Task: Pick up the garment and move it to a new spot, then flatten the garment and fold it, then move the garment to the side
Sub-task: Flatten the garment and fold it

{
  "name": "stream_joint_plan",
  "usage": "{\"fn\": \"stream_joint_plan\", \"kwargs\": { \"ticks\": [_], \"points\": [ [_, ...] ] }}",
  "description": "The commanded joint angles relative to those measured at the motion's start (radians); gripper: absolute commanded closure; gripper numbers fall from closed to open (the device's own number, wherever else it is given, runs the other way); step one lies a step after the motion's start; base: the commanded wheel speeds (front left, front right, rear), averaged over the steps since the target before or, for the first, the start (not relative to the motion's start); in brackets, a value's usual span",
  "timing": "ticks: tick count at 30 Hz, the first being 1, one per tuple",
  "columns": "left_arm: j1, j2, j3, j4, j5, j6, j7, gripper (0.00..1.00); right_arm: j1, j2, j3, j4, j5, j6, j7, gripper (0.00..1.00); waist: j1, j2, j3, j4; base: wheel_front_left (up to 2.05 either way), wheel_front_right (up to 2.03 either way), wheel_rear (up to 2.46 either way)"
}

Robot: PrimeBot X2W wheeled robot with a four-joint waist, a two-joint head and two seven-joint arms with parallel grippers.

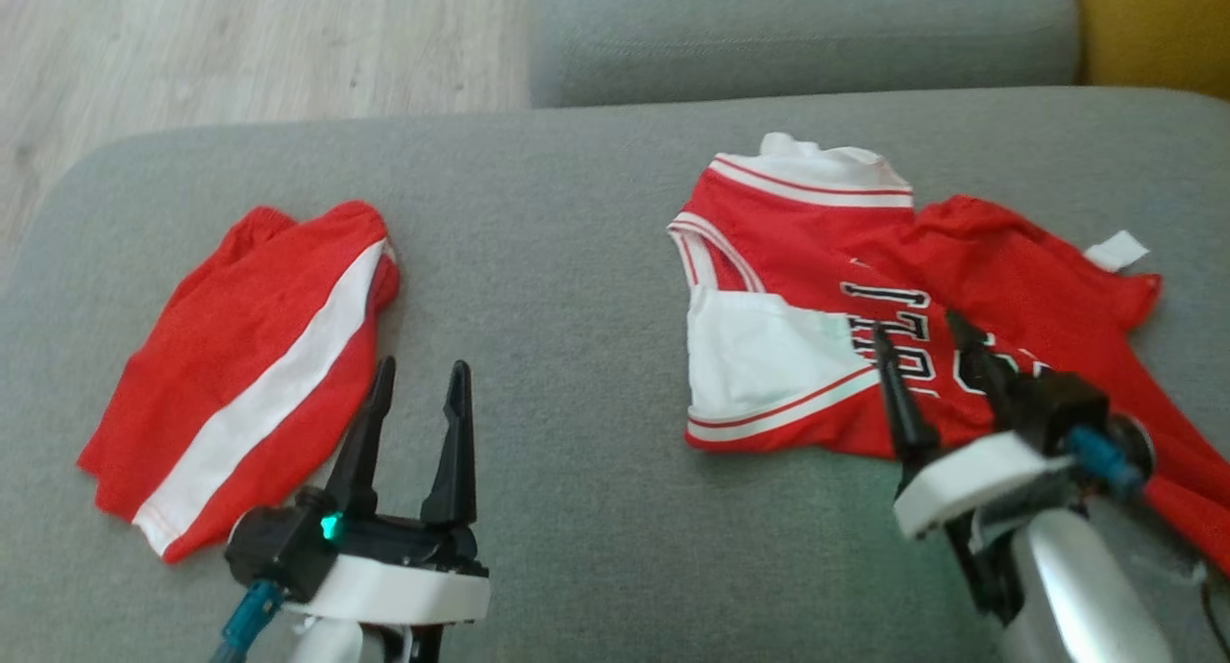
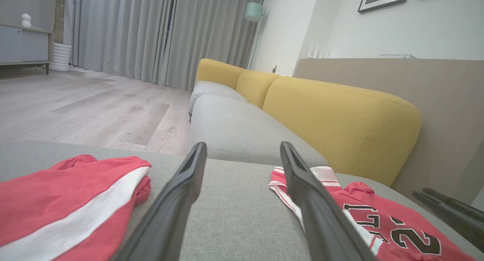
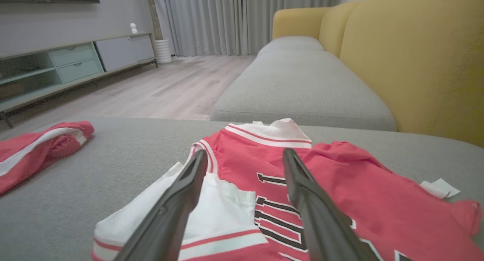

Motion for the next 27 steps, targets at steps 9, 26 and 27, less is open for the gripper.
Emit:
{"fn": "stream_joint_plan", "kwargs": {
  "ticks": [9, 26, 27],
  "points": [
    [-0.078, 0.001, 0.007, -0.021, 0.010, -0.006, -0.009, 0.00, -0.203, 0.002, -0.057, 0.200, 0.027, -0.001, 0.118, 0.00, -0.0001, 0.0000, 0.076, 0.059, 0.00, 0.00, 0.00],
    [-0.105, 0.001, -0.006, -0.009, 0.013, -0.010, -0.009, 0.00, -0.346, -0.014, 0.032, 0.493, 0.067, -0.001, 0.059, 0.00, -0.0001, 0.0000, 0.115, 0.107, 0.00, 0.00, 0.00],
    [-0.106, 0.001, -0.006, -0.009, 0.013, -0.010, -0.009, 0.00, -0.352, -0.014, 0.039, 0.507, 0.068, -0.001, 0.058, 0.00, -0.0001, 0.0000, 0.117, 0.108, 0.00, 0.00, 0.00]
  ]
}}
